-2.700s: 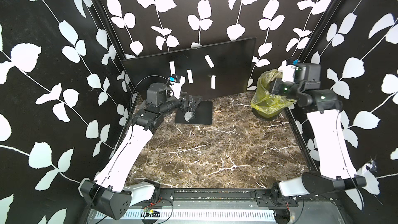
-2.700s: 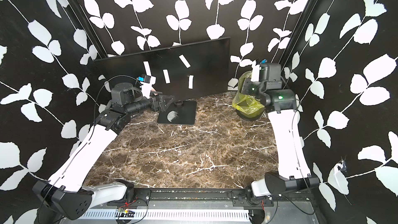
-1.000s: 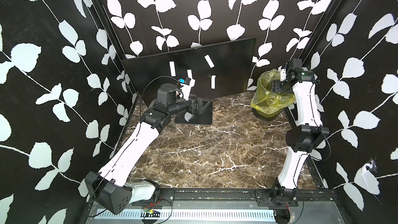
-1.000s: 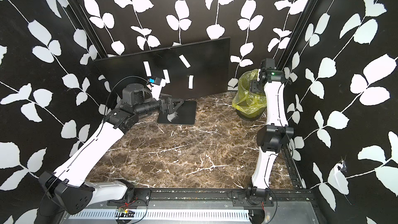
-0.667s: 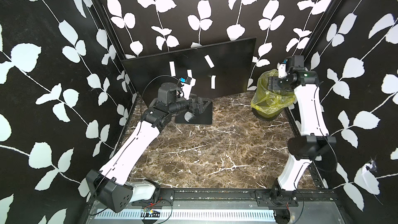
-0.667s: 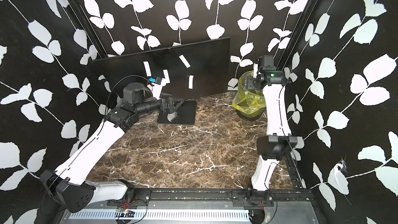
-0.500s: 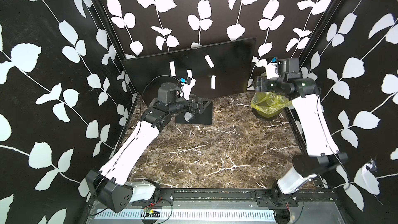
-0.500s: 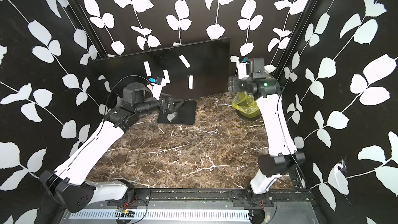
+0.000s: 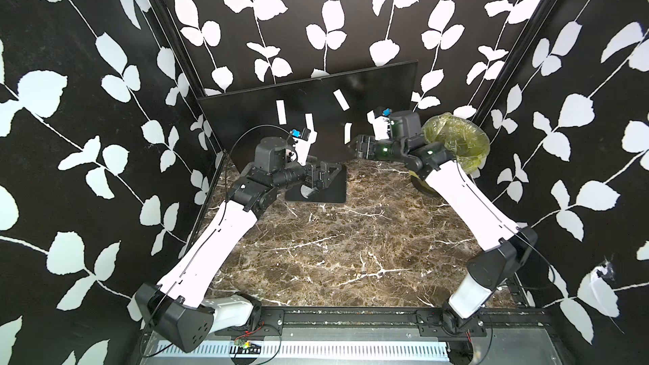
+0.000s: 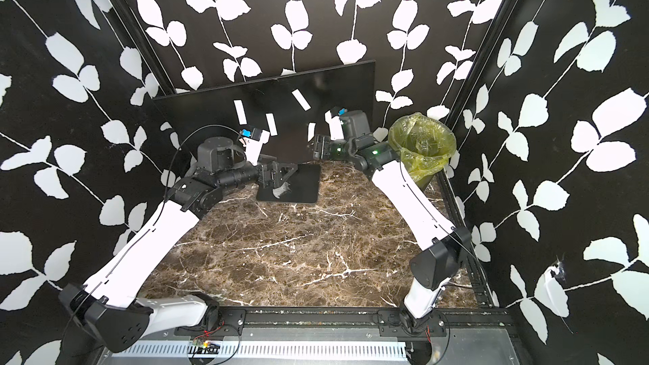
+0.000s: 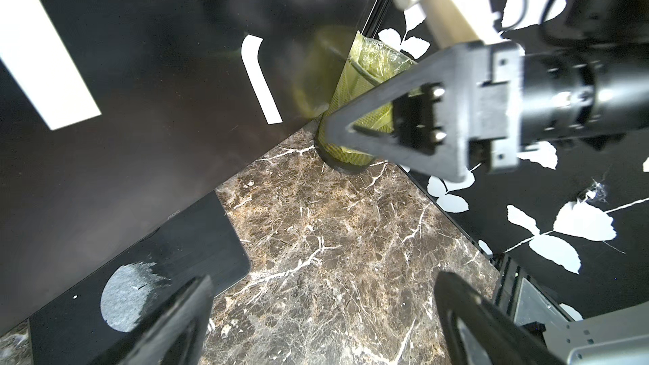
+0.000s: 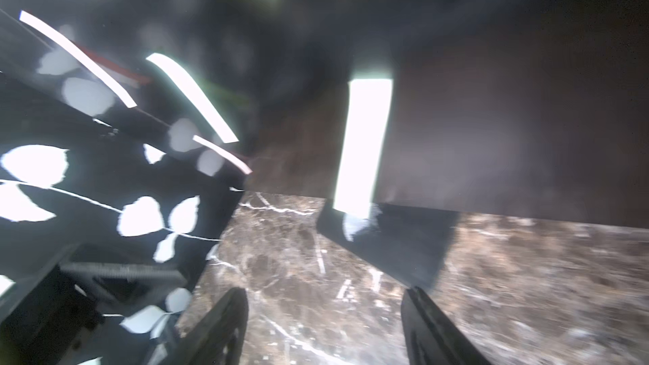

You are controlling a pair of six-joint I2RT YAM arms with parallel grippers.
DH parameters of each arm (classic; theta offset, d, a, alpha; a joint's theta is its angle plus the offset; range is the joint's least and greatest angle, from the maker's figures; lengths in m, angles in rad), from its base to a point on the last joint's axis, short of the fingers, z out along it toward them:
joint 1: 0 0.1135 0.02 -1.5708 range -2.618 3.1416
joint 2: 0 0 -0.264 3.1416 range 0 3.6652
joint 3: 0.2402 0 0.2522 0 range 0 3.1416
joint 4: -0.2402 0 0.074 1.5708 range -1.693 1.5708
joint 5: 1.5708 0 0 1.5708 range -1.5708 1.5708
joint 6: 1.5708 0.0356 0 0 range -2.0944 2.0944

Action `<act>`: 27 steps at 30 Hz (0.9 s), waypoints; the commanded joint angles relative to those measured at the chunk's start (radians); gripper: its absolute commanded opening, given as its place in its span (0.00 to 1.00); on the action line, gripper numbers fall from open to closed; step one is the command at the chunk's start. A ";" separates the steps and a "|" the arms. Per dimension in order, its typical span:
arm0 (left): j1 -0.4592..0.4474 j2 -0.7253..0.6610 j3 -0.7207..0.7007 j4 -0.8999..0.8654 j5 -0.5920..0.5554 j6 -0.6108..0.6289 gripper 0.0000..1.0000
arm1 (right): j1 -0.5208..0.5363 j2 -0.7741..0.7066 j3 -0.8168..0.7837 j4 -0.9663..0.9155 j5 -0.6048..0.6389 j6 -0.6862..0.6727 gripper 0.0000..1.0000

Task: Remove the sticky note from the monitor
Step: Tear off the sticky note from the monitor.

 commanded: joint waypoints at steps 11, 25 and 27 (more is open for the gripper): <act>-0.004 -0.036 -0.026 0.004 0.004 0.015 0.99 | 0.004 0.157 0.241 -0.046 0.046 -0.003 0.65; -0.004 -0.030 -0.028 0.004 0.000 0.017 0.99 | 0.003 0.262 0.375 -0.156 0.105 -0.039 0.61; -0.003 -0.026 -0.027 0.007 0.002 0.016 0.99 | 0.003 0.273 0.377 -0.145 0.093 -0.034 0.57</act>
